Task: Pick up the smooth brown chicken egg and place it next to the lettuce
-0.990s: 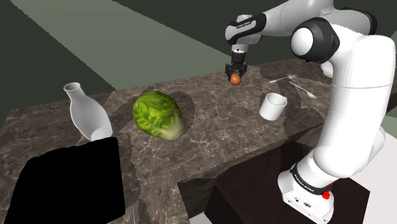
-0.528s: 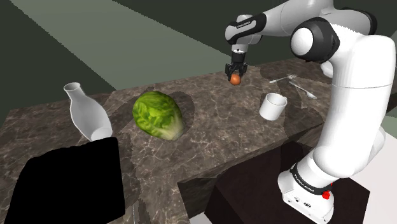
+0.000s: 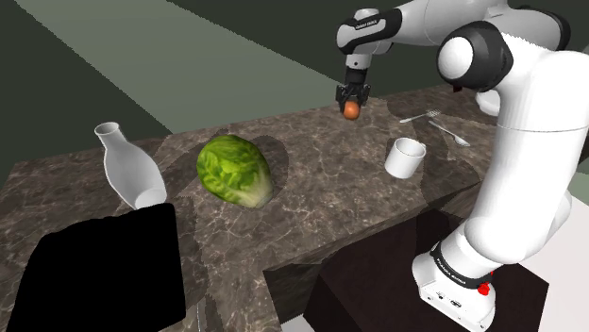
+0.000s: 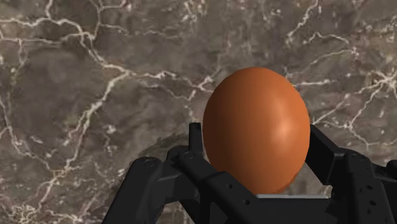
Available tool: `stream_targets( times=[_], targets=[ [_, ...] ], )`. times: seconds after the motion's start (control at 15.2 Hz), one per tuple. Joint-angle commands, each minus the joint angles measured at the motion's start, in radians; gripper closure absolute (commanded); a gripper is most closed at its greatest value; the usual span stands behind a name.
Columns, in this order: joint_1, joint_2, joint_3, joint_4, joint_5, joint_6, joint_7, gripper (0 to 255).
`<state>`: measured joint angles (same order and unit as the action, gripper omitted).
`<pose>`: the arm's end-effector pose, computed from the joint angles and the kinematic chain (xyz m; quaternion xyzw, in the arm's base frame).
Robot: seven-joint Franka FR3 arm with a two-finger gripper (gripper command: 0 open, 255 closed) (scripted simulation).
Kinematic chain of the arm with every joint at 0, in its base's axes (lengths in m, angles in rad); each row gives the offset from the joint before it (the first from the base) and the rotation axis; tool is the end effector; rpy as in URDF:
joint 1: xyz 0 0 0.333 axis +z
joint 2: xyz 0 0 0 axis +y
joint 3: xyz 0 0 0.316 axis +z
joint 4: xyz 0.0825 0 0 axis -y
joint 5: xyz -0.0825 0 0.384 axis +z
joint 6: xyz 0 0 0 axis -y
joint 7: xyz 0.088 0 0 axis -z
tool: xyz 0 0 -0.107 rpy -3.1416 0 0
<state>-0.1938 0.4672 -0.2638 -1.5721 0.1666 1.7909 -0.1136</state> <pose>0.6026 -0.2574 0.3612 -0.9748 0.1905 0.1051 0.0502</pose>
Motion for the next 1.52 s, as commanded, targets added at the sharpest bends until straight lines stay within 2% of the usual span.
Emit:
stream_targets(
  times=[0.0, 1.45],
  targets=[
    [-0.001, -0.005, -0.001, 0.018, -0.002, -0.023, 0.002, 255],
    [-0.013, -0.043, -0.009, 0.259, -0.016, -0.299, 0.025, 255]
  ],
)
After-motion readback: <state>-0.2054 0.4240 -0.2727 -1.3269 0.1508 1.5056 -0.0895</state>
